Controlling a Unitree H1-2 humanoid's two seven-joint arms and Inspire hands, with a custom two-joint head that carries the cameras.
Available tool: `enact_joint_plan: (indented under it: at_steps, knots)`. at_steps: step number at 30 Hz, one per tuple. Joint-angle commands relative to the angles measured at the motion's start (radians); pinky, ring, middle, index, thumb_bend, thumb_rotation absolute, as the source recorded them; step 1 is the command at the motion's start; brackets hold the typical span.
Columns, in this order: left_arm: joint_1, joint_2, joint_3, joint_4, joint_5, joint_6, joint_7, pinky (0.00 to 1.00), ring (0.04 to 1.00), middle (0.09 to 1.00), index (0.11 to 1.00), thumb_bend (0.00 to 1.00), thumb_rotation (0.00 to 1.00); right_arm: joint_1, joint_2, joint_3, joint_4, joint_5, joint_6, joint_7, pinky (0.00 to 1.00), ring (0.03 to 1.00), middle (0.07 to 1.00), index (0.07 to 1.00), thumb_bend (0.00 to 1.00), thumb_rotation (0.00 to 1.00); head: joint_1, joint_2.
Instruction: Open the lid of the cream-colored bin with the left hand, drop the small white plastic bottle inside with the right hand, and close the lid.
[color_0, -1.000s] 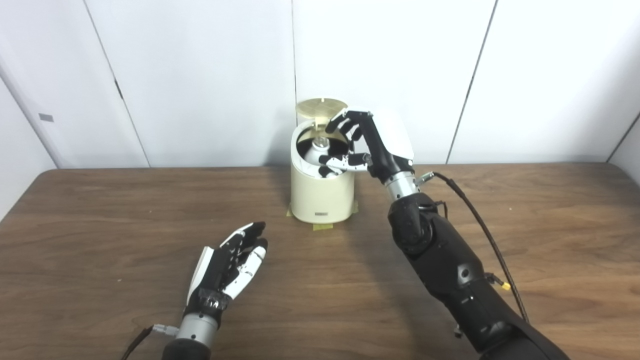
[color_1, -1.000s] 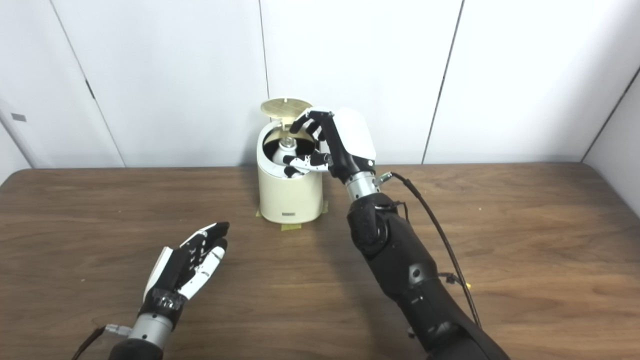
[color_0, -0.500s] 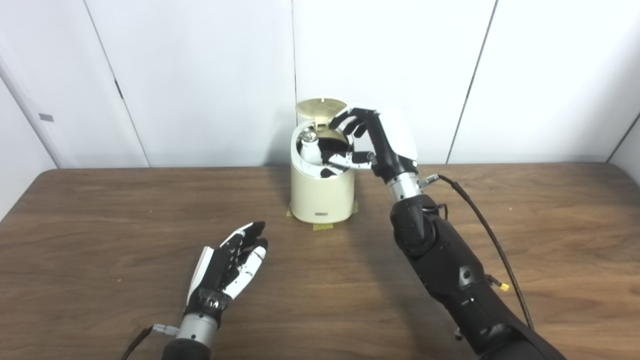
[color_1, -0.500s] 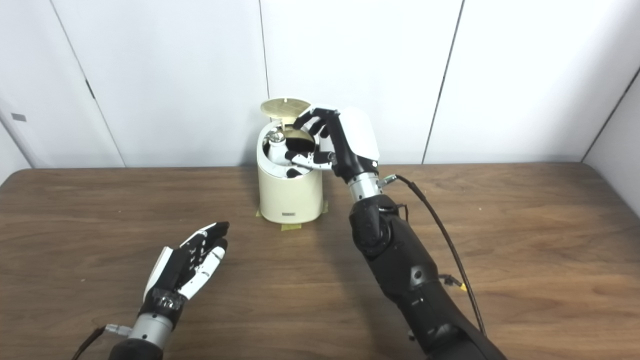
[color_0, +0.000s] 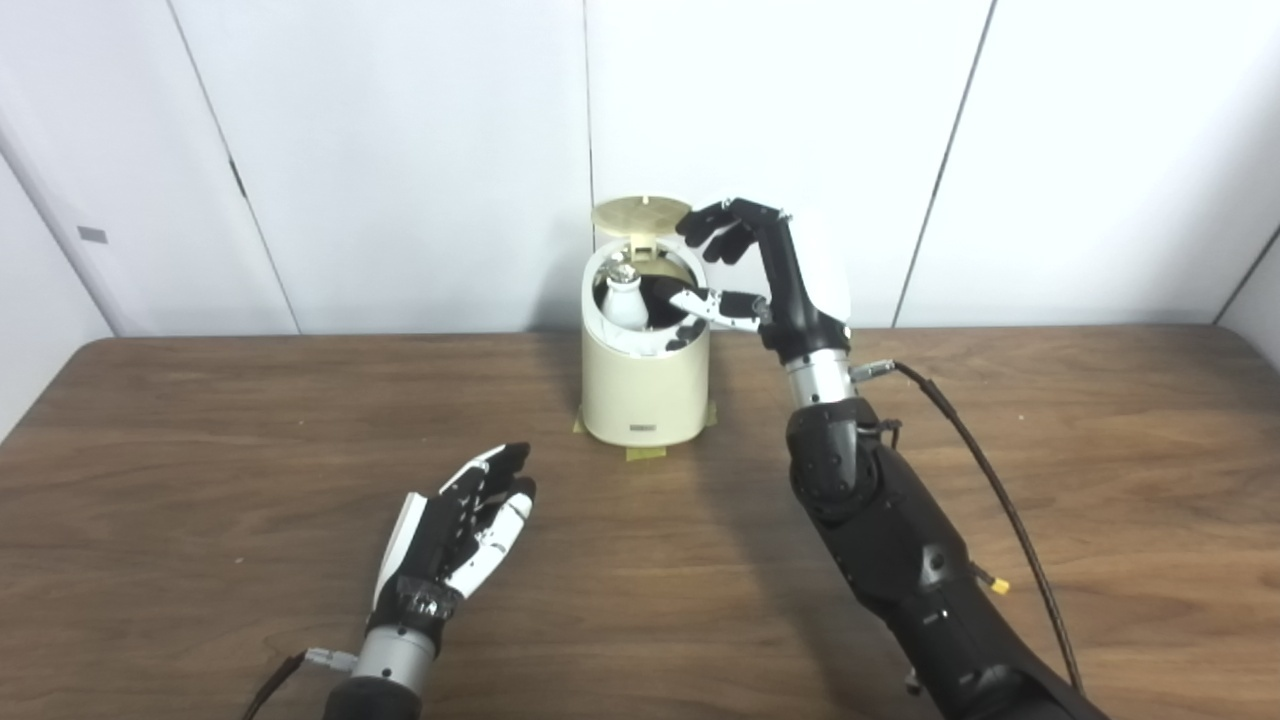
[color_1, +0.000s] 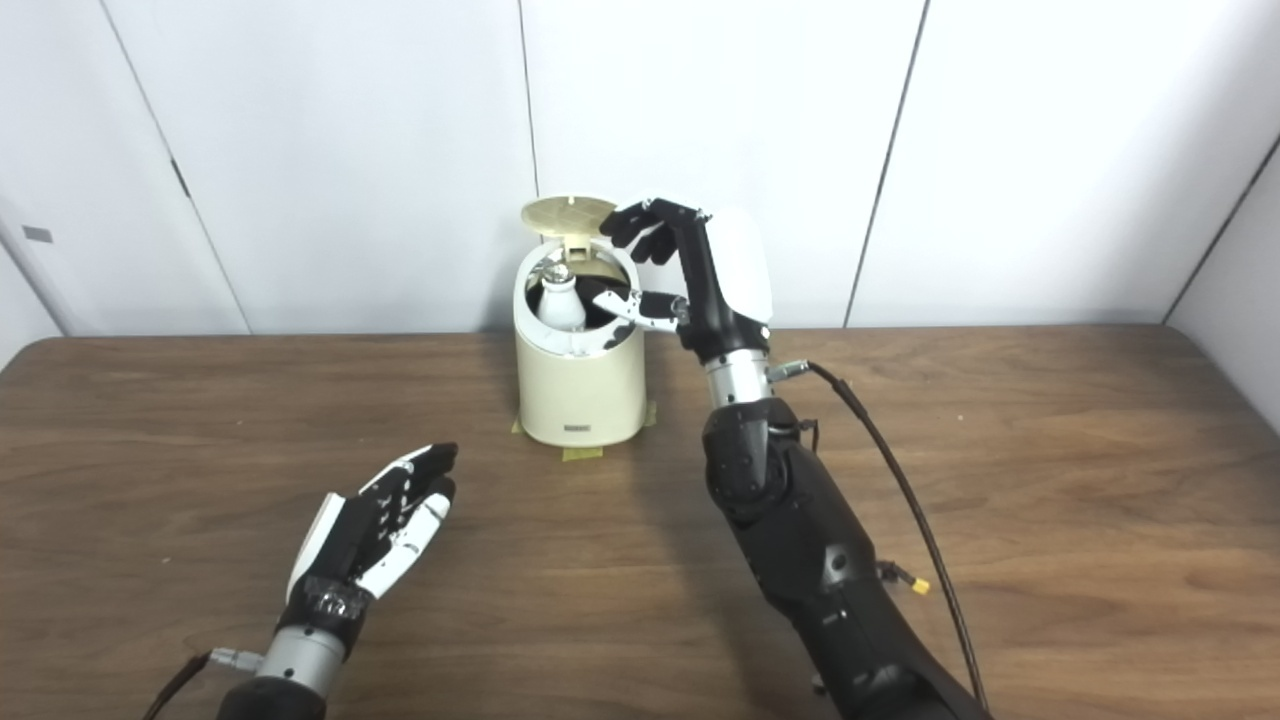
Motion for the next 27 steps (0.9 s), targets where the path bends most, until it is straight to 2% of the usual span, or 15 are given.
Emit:
enact_joint_plan:
  at_steps: [1,5,8,9,10,12,13,15,16,19,20,22,25,27]
  knots:
    - [-0.037,-0.005,0.006,-0.012,-0.006,-0.023,0.015,0.85,0.877,0.868,0.866,0.39,0.62,-0.021,-0.012,-0.022,-0.062,0.021,-0.010,0.009,0.36,0.429,0.495,0.497,0.50,0.00,-0.002,0.001]
    - [-0.046,-0.010,0.019,-0.008,-0.021,-0.021,0.016,0.85,0.876,0.868,0.878,0.39,0.62,0.039,-0.002,-0.060,-0.155,0.077,0.086,0.086,0.35,0.447,0.502,0.509,0.50,0.00,-0.009,-0.001]
    - [-0.059,-0.006,0.024,0.000,-0.030,-0.023,0.014,0.83,0.870,0.870,0.885,0.39,0.63,0.090,0.014,-0.101,-0.237,0.152,0.186,0.157,0.33,0.457,0.512,0.523,0.50,0.00,-0.011,-0.001]
    - [-0.065,-0.005,0.025,0.003,-0.033,-0.025,0.013,0.83,0.869,0.870,0.886,0.39,0.64,0.113,0.020,-0.118,-0.278,0.187,0.252,0.196,0.33,0.458,0.514,0.525,0.50,0.00,-0.012,-0.002]
    - [-0.070,-0.003,0.027,0.006,-0.035,-0.024,0.012,0.82,0.866,0.874,0.890,0.39,0.65,0.132,0.025,-0.132,-0.314,0.214,0.317,0.230,0.41,0.446,0.509,0.520,0.51,0.00,-0.012,-0.003]
    - [-0.079,-0.002,0.029,0.011,-0.041,-0.023,0.010,0.82,0.864,0.875,0.893,0.39,0.65,0.161,0.032,-0.154,-0.376,0.255,0.425,0.284,0.46,0.442,0.506,0.517,0.52,0.00,-0.012,-0.003]
    - [-0.087,0.000,0.031,0.015,-0.047,-0.028,0.008,0.82,0.863,0.873,0.893,0.38,0.65,0.184,0.032,-0.165,-0.416,0.277,0.483,0.312,0.49,0.527,0.495,0.510,0.52,0.00,-0.011,-0.003]
    - [-0.100,0.003,0.033,0.022,-0.051,-0.035,0.007,0.81,0.860,0.874,0.893,0.38,0.62,0.222,0.037,-0.186,-0.479,0.325,0.570,0.355,0.48,0.564,0.497,0.499,0.52,0.00,-0.012,-0.004]
    - [-0.107,0.005,0.033,0.025,-0.050,-0.035,0.008,0.79,0.852,0.870,0.889,0.38,0.62,0.243,0.042,-0.199,-0.510,0.357,0.604,0.375,0.51,0.594,0.599,0.498,0.52,0.09,-0.011,-0.005]
    - [-0.122,0.009,0.032,0.027,-0.041,-0.035,0.012,0.79,0.849,0.870,0.880,0.37,0.62,0.297,0.050,-0.236,-0.568,0.461,0.639,0.431,0.58,0.651,0.689,0.498,0.51,0.15,-0.006,-0.007]
    - [-0.125,0.011,0.032,0.028,-0.037,-0.035,0.013,0.79,0.849,0.867,0.874,0.37,0.62,0.309,0.053,-0.248,-0.579,0.492,0.642,0.444,0.63,0.686,0.717,0.614,0.58,0.25,-0.006,-0.007]
    - [-0.132,0.016,0.036,0.029,-0.043,-0.034,0.009,0.80,0.855,0.868,0.872,0.37,0.63,0.337,0.051,-0.257,-0.609,0.521,0.655,0.459,0.68,0.730,0.753,0.721,0.62,0.37,-0.007,-0.009]
    - [-0.145,0.024,0.047,0.030,-0.064,-0.034,0.001,0.79,0.863,0.872,0.871,0.36,0.63,0.393,0.033,-0.255,-0.661,0.537,0.651,0.477,0.72,0.774,0.807,0.785,0.57,0.59,-0.012,-0.010]
    - [-0.155,0.031,0.049,0.027,-0.061,-0.015,0.000,0.82,0.860,0.872,0.873,0.36,0.66,0.431,0.022,-0.259,-0.688,0.555,0.640,0.493,0.76,0.822,0.851,0.813,0.57,0.75,-0.016,-0.012]
